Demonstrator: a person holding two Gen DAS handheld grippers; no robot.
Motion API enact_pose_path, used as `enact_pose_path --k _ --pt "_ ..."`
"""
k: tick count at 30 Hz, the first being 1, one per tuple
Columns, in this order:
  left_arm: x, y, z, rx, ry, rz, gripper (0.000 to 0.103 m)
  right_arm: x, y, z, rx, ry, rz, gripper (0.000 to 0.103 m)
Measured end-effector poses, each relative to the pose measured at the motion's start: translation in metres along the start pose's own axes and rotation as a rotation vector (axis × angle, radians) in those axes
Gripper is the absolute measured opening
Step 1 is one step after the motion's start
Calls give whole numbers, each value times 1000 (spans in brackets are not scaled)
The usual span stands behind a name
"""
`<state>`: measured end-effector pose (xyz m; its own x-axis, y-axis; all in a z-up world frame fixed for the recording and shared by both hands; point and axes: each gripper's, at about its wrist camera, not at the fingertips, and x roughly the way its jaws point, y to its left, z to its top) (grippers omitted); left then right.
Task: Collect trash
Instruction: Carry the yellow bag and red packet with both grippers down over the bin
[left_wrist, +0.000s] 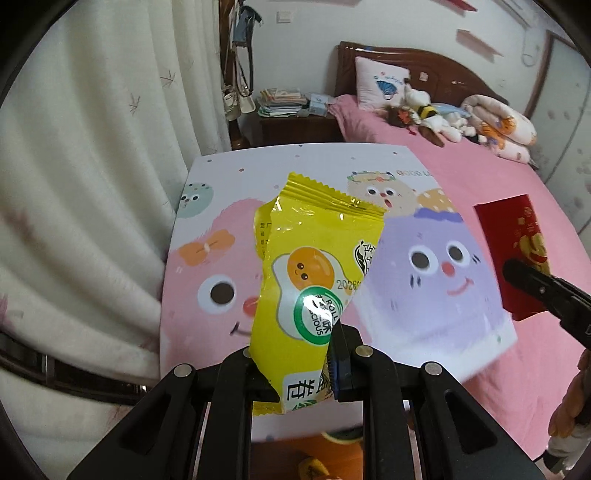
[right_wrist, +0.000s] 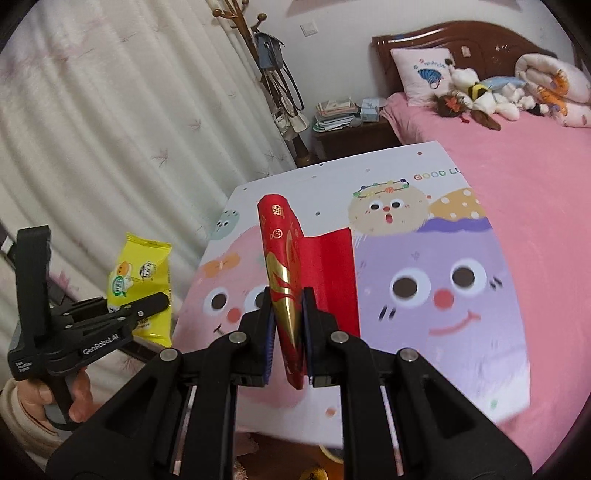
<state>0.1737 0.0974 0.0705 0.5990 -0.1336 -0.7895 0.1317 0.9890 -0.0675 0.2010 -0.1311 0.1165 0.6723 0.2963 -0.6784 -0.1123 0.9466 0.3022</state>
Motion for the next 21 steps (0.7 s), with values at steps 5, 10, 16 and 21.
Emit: enact_pose_path --k 5,10,16,21 --pt "-23 12 -54 38 0 -25 17 -25 37 -54 5 34 -17 10" --pt "-19 1 -100 60 87 -63 17 -38 58 -102 -7 106 -46 10" --pt "-2 -19 -156 66 196 -71 17 -34 54 -149 5 209 -65 11" --pt "47 -36 -217 57 299 -64 17 1 24 -199 58 330 -63 11"
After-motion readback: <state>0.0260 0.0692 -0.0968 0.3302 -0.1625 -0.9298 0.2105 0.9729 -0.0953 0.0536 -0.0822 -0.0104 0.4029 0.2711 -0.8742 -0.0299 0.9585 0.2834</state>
